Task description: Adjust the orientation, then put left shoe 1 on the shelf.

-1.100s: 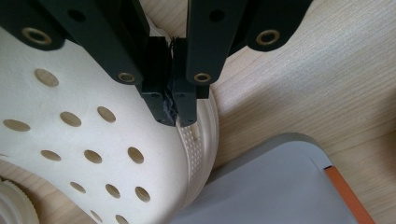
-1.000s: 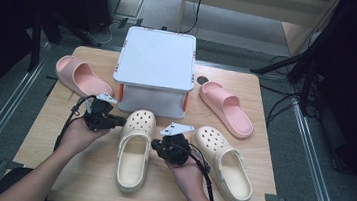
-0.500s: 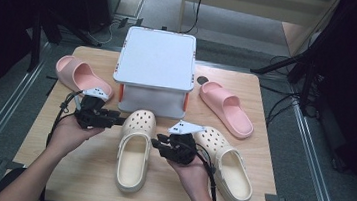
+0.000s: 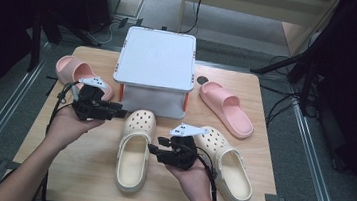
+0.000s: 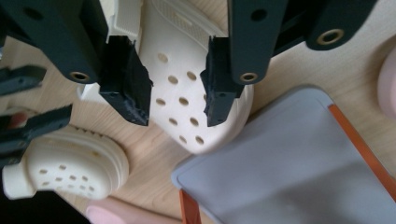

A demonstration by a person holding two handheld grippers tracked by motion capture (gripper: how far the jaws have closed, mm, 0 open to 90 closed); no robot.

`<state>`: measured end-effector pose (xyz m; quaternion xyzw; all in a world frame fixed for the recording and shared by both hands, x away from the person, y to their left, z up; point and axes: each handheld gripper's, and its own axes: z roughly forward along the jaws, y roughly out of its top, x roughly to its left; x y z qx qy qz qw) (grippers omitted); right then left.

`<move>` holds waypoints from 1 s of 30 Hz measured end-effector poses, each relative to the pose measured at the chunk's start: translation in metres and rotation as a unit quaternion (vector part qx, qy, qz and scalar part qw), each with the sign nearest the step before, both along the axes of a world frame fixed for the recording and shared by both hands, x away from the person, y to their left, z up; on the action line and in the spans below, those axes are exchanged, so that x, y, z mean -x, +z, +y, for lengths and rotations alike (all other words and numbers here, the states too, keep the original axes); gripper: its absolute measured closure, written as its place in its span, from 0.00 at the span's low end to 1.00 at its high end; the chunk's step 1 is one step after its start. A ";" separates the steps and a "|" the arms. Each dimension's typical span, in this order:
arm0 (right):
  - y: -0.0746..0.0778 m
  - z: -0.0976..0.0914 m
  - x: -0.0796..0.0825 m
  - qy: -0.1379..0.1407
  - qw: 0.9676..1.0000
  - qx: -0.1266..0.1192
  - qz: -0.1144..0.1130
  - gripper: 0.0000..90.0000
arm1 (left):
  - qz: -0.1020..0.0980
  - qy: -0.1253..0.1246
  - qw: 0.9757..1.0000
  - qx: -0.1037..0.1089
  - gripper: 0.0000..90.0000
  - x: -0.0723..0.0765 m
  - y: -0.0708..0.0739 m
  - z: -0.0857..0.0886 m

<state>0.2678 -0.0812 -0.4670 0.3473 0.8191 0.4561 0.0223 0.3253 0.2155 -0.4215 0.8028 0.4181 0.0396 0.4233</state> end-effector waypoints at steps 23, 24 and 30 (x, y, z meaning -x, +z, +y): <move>-0.015 0.015 0.004 -0.008 1.000 0.025 0.014 0.44 | -0.032 0.006 0.998 -0.050 0.96 -0.064 0.058 -0.009; -0.016 0.015 0.004 -0.011 0.999 0.025 0.016 0.43 | -0.032 0.007 0.998 -0.055 0.96 -0.066 0.057 -0.009; -0.023 0.021 0.000 -0.020 0.999 0.025 0.020 0.42 | -0.042 0.016 0.997 -0.059 0.95 -0.074 0.049 -0.002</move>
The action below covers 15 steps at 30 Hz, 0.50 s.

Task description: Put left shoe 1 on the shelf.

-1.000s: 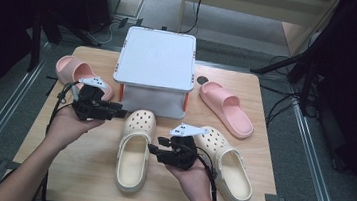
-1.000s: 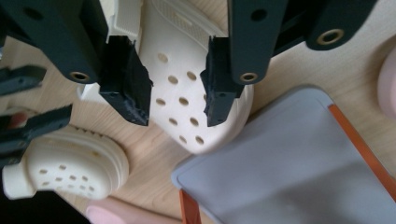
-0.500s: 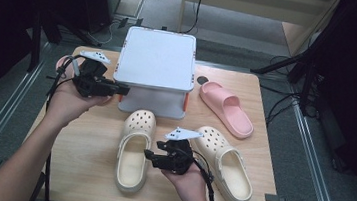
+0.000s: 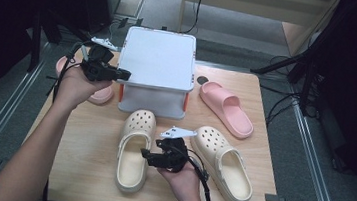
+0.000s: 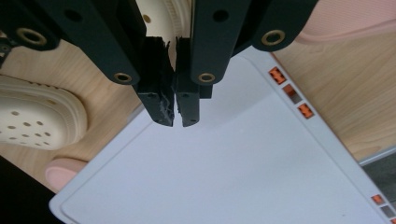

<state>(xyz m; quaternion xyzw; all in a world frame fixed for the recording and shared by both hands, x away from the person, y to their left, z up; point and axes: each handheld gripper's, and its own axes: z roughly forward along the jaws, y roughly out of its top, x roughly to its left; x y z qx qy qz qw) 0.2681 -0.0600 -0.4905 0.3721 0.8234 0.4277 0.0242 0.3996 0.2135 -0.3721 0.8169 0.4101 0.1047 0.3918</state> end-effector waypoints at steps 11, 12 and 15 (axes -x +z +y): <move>-0.010 0.017 -0.008 -0.014 1.000 0.008 0.005 0.42 | -0.006 0.006 1.000 0.010 0.94 -0.004 -0.008 0.005; -0.012 0.019 -0.008 -0.016 1.000 0.010 0.007 0.41 | -0.007 0.007 1.000 0.009 0.94 -0.004 -0.008 0.006; -0.015 0.024 -0.010 -0.028 0.999 0.022 -0.002 0.42 | -0.008 0.007 1.000 0.007 0.93 -0.004 -0.008 0.006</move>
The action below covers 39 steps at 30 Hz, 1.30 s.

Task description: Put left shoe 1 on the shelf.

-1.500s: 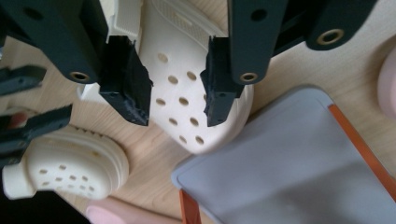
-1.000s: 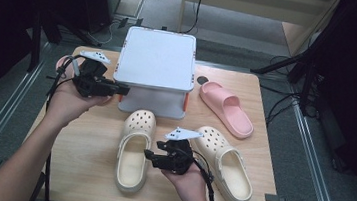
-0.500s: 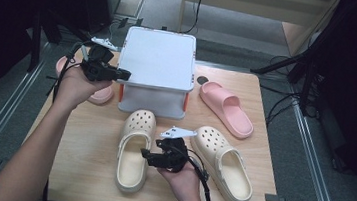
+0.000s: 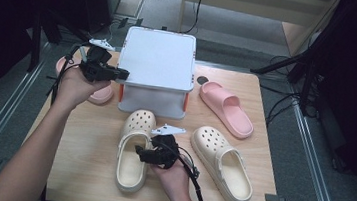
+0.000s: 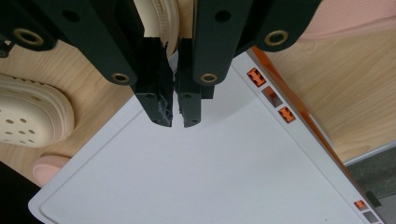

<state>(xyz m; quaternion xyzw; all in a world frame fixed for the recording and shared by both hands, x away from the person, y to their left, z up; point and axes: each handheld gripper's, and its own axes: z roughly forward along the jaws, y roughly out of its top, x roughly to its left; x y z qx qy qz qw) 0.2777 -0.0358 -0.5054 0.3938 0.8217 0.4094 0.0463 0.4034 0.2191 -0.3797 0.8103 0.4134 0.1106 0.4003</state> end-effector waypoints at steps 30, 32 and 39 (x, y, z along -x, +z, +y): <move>0.045 -0.002 -0.044 -0.052 0.998 -0.030 -0.004 0.87 | -0.009 0.000 1.000 -0.003 0.93 0.001 -0.001 -0.003; 0.047 -0.001 -0.047 -0.055 0.998 -0.032 -0.008 0.87 | -0.009 0.000 1.000 -0.003 0.93 0.001 -0.001 -0.003; 0.051 0.004 -0.072 -0.085 0.996 -0.026 -0.024 0.86 | -0.009 0.000 1.000 -0.001 0.93 0.001 -0.001 -0.002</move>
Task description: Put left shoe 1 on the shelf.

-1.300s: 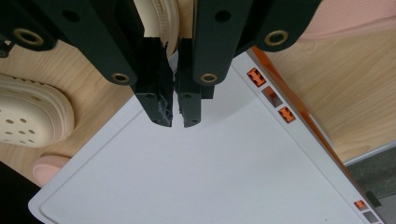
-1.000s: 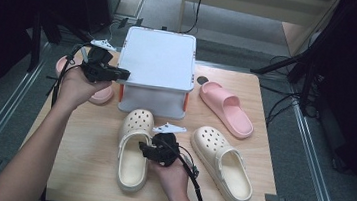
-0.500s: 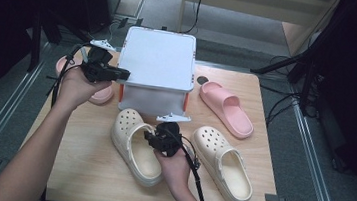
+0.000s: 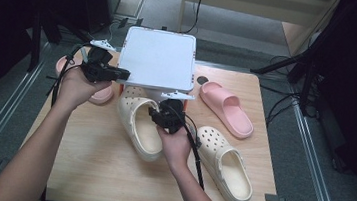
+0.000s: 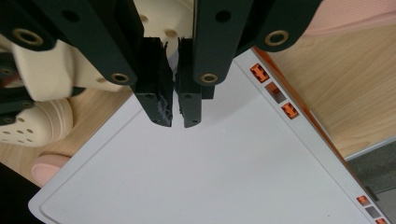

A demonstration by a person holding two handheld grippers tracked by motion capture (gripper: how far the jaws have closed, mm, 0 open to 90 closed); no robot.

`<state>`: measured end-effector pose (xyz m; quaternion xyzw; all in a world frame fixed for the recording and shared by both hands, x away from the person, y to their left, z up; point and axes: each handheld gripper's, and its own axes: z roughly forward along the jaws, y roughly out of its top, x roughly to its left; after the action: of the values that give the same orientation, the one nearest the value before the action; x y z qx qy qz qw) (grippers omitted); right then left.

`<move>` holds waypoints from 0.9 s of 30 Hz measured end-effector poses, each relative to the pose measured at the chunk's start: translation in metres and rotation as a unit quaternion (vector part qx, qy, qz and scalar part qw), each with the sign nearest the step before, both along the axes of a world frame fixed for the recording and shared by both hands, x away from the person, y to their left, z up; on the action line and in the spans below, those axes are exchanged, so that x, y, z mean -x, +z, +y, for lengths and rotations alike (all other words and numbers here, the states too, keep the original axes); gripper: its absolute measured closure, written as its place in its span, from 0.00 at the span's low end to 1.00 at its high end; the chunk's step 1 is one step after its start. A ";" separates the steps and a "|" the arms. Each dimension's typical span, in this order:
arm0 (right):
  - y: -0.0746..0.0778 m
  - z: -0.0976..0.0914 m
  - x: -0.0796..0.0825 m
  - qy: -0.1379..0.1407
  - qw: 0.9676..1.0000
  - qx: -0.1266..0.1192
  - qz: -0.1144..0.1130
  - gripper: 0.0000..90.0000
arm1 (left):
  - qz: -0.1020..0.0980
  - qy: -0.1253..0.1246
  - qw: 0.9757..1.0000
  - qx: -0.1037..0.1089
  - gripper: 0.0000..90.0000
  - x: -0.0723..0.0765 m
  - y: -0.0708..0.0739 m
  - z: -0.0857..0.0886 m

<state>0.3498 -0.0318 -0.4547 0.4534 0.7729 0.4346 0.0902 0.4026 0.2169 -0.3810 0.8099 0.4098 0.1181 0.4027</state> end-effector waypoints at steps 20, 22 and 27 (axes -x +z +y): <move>-0.032 0.017 -0.032 -0.074 0.997 0.003 0.001 0.74 | -0.002 -0.006 1.000 0.005 0.93 -0.001 -0.001 0.001; -0.030 0.013 -0.030 -0.070 0.997 -0.006 0.005 0.72 | -0.002 -0.006 1.000 0.005 0.93 -0.001 -0.001 0.001; -0.025 0.005 -0.022 -0.047 0.999 -0.006 0.001 0.61 | -0.003 -0.006 1.000 0.004 0.93 -0.001 -0.001 0.001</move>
<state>0.3720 -0.0264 -0.4794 0.4904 0.7482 0.4338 0.1074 0.4033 0.2178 -0.3822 0.8104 0.4039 0.1168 0.4080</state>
